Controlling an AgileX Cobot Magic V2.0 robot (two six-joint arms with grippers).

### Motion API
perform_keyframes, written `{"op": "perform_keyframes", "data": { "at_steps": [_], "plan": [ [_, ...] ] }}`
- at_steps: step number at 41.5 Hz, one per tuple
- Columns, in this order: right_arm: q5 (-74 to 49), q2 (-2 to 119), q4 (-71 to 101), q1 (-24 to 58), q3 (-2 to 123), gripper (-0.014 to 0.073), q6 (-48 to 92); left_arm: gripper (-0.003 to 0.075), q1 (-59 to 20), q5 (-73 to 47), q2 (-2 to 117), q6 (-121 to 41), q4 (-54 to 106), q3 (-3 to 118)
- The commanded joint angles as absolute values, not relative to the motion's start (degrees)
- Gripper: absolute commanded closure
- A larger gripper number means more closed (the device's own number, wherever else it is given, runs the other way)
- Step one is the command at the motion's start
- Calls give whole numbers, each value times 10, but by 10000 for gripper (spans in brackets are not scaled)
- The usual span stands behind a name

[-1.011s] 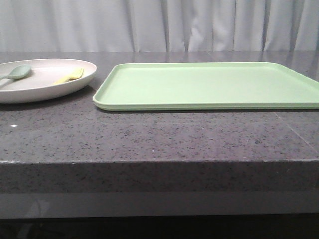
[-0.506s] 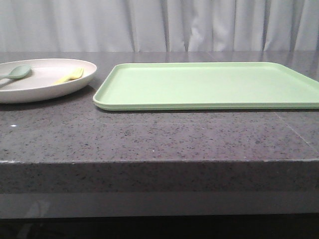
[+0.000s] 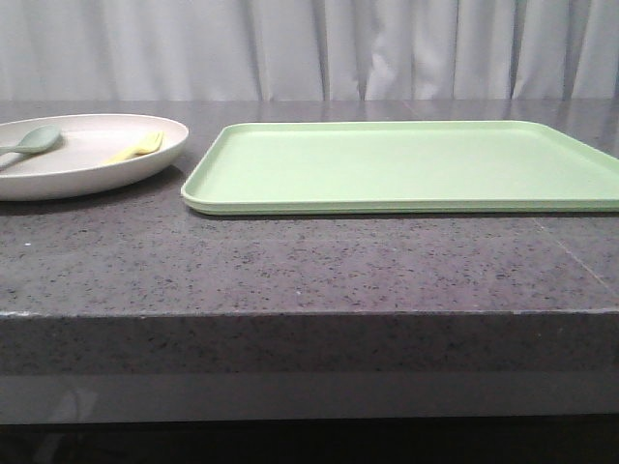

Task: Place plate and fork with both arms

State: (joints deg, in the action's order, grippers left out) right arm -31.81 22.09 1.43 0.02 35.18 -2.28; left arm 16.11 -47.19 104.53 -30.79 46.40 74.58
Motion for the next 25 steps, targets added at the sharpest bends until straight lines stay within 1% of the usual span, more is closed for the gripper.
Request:
{"op": "perform_keyframes", "data": {
  "at_steps": [1,4,13,25],
  "plan": [
    [-276,230,8,1,372,40,-17,704,161,-471,1019,-309,484,761],
    [-276,230,8,1,372,40,-17,740,161,-477,1018,-309,484,761],
    [-276,230,8,1,372,40,-17,741,161,-482,1004,-298,486,768],
    [-276,230,8,1,372,40,-17,741,141,-504,991,-208,486,833]
  ]
}}
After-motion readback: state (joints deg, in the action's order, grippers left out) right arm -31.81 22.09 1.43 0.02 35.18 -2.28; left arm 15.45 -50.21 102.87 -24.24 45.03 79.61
